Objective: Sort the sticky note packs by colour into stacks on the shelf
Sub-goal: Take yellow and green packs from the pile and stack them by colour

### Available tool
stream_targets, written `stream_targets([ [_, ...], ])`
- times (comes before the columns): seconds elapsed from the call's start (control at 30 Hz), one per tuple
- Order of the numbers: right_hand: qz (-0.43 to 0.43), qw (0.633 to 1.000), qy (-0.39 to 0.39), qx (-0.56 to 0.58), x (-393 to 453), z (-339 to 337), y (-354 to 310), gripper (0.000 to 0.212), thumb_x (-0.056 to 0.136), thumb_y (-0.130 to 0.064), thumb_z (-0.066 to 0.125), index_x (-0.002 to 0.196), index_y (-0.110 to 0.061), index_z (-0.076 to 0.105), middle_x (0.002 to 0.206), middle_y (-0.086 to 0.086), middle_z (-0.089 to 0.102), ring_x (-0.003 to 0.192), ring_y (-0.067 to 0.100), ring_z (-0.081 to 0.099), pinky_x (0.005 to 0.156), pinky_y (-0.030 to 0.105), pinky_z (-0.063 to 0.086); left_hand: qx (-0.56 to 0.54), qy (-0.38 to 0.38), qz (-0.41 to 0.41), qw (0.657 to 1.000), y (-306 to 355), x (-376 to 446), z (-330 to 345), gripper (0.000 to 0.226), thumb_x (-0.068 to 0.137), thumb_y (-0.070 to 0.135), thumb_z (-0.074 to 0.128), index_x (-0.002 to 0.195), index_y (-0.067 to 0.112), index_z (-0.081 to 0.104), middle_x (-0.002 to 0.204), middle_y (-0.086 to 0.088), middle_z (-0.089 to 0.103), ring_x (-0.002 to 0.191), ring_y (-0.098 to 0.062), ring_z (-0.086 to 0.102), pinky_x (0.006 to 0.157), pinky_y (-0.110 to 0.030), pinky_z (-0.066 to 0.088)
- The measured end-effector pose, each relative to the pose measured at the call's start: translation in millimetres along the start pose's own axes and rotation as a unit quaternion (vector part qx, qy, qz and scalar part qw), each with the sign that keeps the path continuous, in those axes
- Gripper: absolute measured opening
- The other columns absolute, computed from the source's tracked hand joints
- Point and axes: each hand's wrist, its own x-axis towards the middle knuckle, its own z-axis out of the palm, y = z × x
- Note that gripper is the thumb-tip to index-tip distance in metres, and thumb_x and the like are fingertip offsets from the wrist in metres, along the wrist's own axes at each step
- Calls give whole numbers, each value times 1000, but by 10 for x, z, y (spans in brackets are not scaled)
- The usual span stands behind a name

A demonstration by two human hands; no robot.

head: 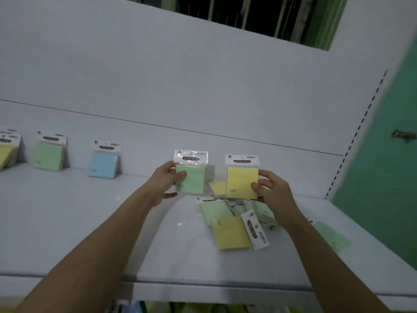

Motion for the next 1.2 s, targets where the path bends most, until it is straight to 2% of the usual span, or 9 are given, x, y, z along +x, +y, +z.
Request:
stream_targets([
  [0.17, 11, 997, -65, 44, -315, 25, -95, 18, 92, -1, 57, 104, -13, 62, 98, 15, 72, 87, 28, 72, 70, 33, 61, 15, 14, 22, 1000, 101, -530, -160, 21, 91, 2, 60, 104, 18, 61, 101, -6, 64, 93, -21, 61, 85, -48, 56],
  [0.27, -3, 992, -102, 67, -567, 85, -94, 16, 95, 0, 54, 108, -6, 61, 99, 17, 66, 83, 23, 69, 62, 26, 59, 39, 24, 30, 998, 138, -948, -283, 25, 89, -3, 63, 107, 14, 65, 103, -10, 63, 94, -24, 64, 84, -49, 58],
  [0.4, -6, 988, -135, 72, -821, 255, -25, 17, 93, -1, 57, 107, -8, 63, 101, 18, 64, 91, 28, 67, 75, 41, 59, 27, 95, 34, 994, 162, -1532, -487, 26, 86, -3, 67, 109, 9, 67, 99, -15, 66, 90, -28, 68, 74, -45, 60],
  [0.53, 7, 981, -162, 106, -1083, 567, -137, 16, 94, -1, 57, 98, -16, 62, 94, 10, 64, 79, 19, 66, 67, 31, 58, 35, 180, 31, 983, 158, -2067, -755, 23, 84, 3, 72, 107, 5, 70, 94, -13, 68, 86, -26, 70, 73, -43, 61],
  [0.67, 10, 975, -182, 126, -1309, 903, -323, 21, 92, -3, 59, 92, -23, 63, 86, 5, 70, 85, 24, 67, 76, 38, 55, 58, 248, 37, 966, 203, -2456, -1102, 22, 81, 10, 76, 103, 14, 72, 95, -6, 72, 89, -22, 69, 85, -40, 55],
  [0.77, 0, 976, -183, 119, -1421, 1154, -525, 19, 91, -5, 61, 97, -23, 64, 94, 10, 73, 93, 29, 68, 80, 43, 59, 46, 272, 54, 960, 265, -2653, -1420, 20, 81, 9, 76, 99, 16, 72, 87, -2, 75, 84, -20, 71, 73, -30, 54],
  [0.97, -1, 972, -198, 131, -1638, 1858, -954, 17, 92, 2, 57, 102, -10, 64, 88, 10, 71, 73, 19, 69, 53, 18, 54, 27, 281, 69, 957, 327, -2929, -2143, 20, 81, 6, 76, 99, 13, 72, 86, -3, 77, 78, -21, 74, 62, -27, 58],
  [1.1, 3, 972, -202, 124, -1756, 2473, -1121, 16, 91, 1, 60, 102, -11, 64, 91, 10, 71, 75, 23, 70, 54, 20, 54, 28, 268, 65, 961, 354, -2995, -2807, 27, 80, 7, 76, 106, 11, 72, 95, -9, 77, 86, -26, 74, 73, -37, 60],
  [1.2, 12, 974, -189, 124, -1826, 2942, -1228, 17, 90, 1, 62, 104, -8, 62, 94, 11, 69, 76, 24, 68, 53, 20, 55, 32, 250, 59, 966, 348, -3048, -3294, 27, 81, 7, 75, 108, 11, 71, 97, -9, 76, 85, -25, 74, 67, -31, 60],
])
